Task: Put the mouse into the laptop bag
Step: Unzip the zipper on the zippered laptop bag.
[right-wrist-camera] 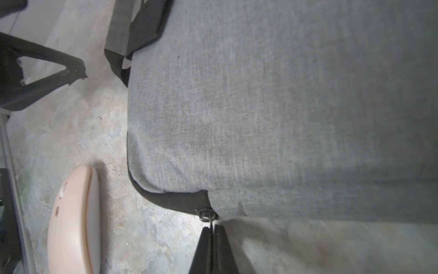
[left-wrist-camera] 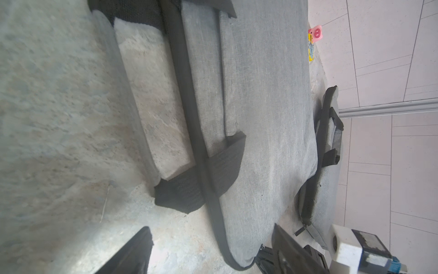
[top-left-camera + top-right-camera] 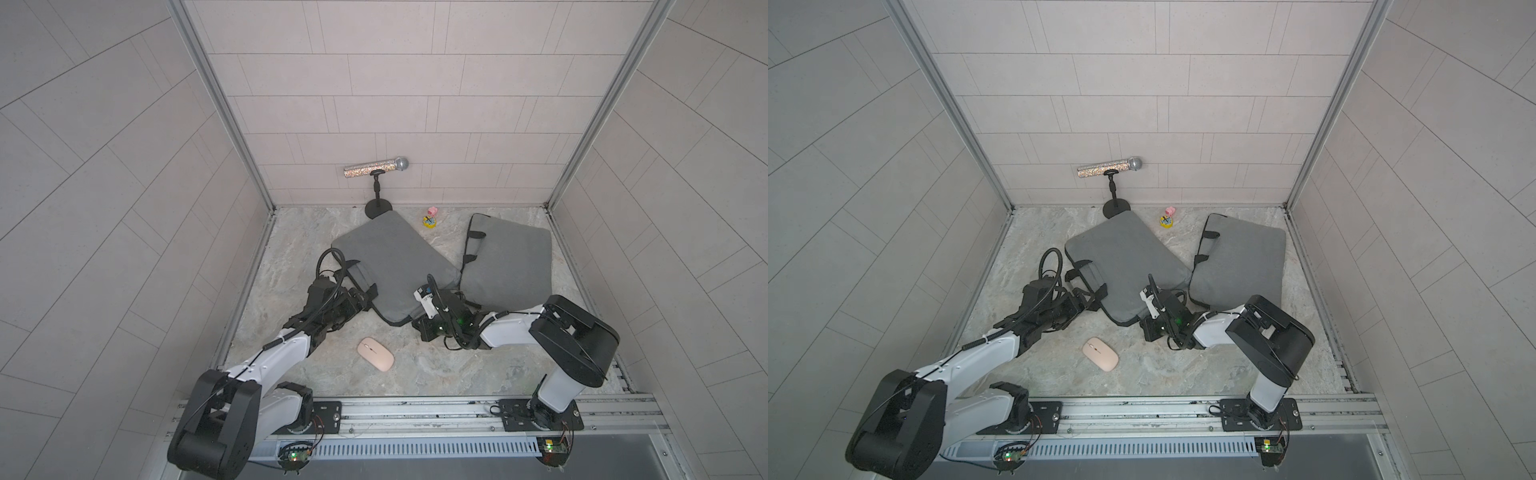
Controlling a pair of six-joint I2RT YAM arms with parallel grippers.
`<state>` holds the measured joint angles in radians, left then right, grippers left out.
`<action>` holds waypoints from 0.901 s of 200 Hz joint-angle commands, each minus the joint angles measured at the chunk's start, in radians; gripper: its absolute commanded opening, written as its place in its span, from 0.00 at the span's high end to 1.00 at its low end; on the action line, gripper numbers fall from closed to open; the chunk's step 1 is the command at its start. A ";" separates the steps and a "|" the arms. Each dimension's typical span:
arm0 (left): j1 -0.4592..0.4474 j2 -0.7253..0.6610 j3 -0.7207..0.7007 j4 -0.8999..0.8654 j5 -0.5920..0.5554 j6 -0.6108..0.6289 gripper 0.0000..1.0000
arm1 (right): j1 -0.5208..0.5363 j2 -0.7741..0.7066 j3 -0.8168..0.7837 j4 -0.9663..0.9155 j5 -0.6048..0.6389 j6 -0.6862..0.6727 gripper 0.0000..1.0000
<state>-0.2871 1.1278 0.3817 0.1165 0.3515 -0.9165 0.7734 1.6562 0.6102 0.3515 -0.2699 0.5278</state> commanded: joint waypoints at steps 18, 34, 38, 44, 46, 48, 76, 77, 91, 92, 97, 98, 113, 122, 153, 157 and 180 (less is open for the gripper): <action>-0.098 -0.046 -0.020 0.018 -0.058 -0.033 0.16 | -0.004 -0.119 -0.021 -0.268 0.234 0.029 1.00; -0.116 -0.040 -0.016 0.018 -0.087 -0.032 0.15 | -0.004 -0.166 -0.023 -0.315 0.282 0.044 1.00; -0.118 -0.036 -0.016 0.018 -0.093 -0.032 0.15 | -0.005 -0.176 -0.024 -0.325 0.293 0.049 1.00; -0.118 -0.032 -0.013 0.018 -0.098 -0.032 0.14 | -0.004 -0.191 -0.024 -0.342 0.310 0.057 1.00; -0.118 -0.030 -0.012 0.018 -0.099 -0.032 0.14 | -0.005 -0.195 -0.024 -0.347 0.314 0.059 1.00; -0.118 -0.029 -0.012 0.020 -0.101 -0.032 0.14 | -0.005 -0.200 -0.025 -0.351 0.318 0.061 1.00; -0.118 0.017 0.001 0.039 -0.108 -0.025 0.13 | -0.003 -0.243 -0.045 -0.351 0.314 0.072 1.00; -0.119 0.019 0.001 0.039 -0.108 -0.026 0.13 | -0.003 -0.244 -0.046 -0.349 0.313 0.073 1.00; -0.123 0.056 0.007 0.070 -0.100 -0.028 0.13 | -0.002 -0.255 -0.057 -0.331 0.296 0.077 1.00; -0.123 0.059 0.007 0.072 -0.099 -0.028 0.13 | -0.001 -0.255 -0.057 -0.331 0.296 0.077 1.00; -0.125 0.074 0.010 0.082 -0.095 -0.031 0.13 | 0.002 -0.257 -0.059 -0.328 0.294 0.079 1.00; -0.126 0.075 0.011 0.084 -0.095 -0.031 0.13 | 0.002 -0.257 -0.059 -0.328 0.294 0.080 1.00; -0.135 0.121 0.026 0.112 -0.091 -0.036 0.13 | 0.009 -0.263 -0.058 -0.327 0.294 0.081 1.00; -0.139 0.146 0.036 0.128 -0.088 -0.041 0.13 | 0.012 -0.266 -0.058 -0.329 0.294 0.081 1.00; -0.147 0.183 0.069 0.137 -0.080 -0.044 0.16 | 0.012 -0.274 -0.053 -0.342 0.300 0.078 1.00; -0.147 0.177 0.069 0.128 -0.083 -0.046 0.16 | 0.012 -0.274 -0.051 -0.344 0.302 0.077 1.00; -0.161 0.075 0.068 -0.021 -0.166 -0.045 0.17 | 0.012 -0.267 -0.041 -0.355 0.311 0.074 1.00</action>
<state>-0.4313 1.2953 0.4271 0.2092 0.2630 -0.9585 0.7811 1.4117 0.5606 0.0467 0.0013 0.5964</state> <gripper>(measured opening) 0.832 0.046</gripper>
